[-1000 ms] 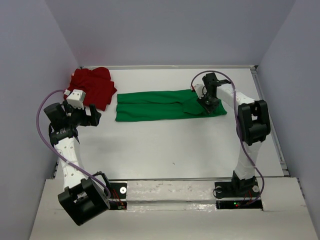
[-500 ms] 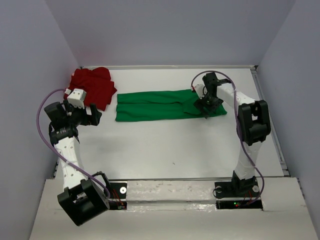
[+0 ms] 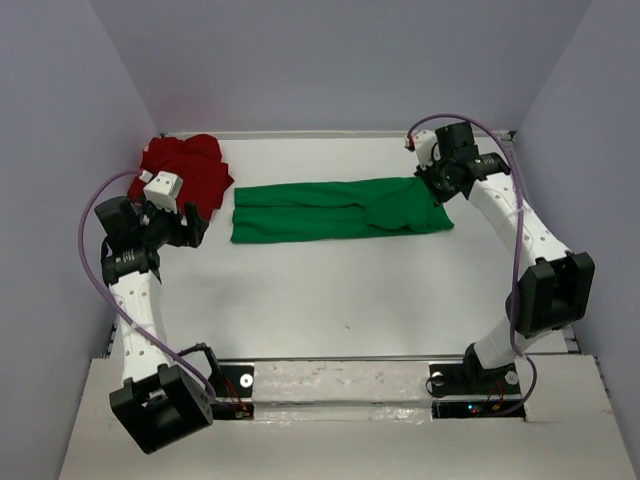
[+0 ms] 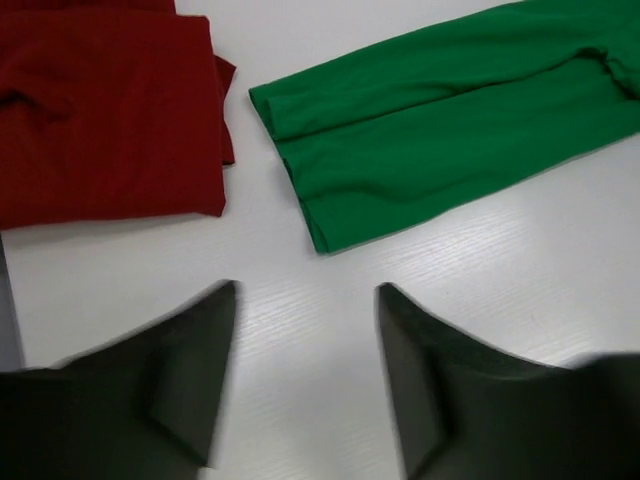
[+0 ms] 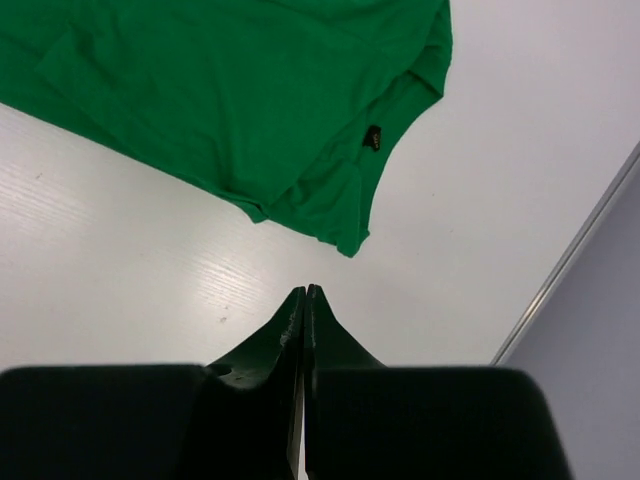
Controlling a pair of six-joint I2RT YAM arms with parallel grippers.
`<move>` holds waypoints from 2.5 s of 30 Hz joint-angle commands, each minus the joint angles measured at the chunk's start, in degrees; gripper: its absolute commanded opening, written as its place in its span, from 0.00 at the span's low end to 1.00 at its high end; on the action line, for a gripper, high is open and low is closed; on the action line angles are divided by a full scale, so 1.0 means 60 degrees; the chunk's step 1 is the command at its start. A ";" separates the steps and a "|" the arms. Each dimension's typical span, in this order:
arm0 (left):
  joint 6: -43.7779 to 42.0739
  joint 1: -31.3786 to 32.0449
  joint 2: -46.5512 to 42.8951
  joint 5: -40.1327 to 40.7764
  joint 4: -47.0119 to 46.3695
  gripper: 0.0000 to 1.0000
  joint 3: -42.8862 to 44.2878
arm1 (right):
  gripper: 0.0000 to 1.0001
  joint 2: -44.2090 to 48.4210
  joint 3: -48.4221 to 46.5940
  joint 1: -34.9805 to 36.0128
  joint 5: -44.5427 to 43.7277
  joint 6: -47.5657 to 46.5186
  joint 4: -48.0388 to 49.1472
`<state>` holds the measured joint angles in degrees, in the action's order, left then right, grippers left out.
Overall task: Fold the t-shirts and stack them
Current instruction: Fold the other side of the tshirt into a rectangle, then rotate the tshirt 90 degrees
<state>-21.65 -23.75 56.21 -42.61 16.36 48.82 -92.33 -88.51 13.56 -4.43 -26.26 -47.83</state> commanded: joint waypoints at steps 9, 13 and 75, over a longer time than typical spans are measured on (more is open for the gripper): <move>-0.0479 0.2358 0.2347 0.0393 0.1007 0.00 0.2290 | 0.00 -0.1176 0.0880 -0.0078 0.0649 0.0861 0.0882; -0.0712 0.3425 0.3535 0.0509 0.1374 0.00 0.3068 | 0.00 -0.1733 0.0266 -0.0078 0.1250 0.0978 0.0810; -0.0098 0.5833 1.0379 0.7439 0.1419 0.00 0.6161 | 0.00 -0.6275 -0.3499 -0.0429 0.0650 0.1711 0.0062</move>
<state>-22.55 11.77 119.11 0.10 22.79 86.72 -128.73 -105.65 11.29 -1.34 -17.30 -46.85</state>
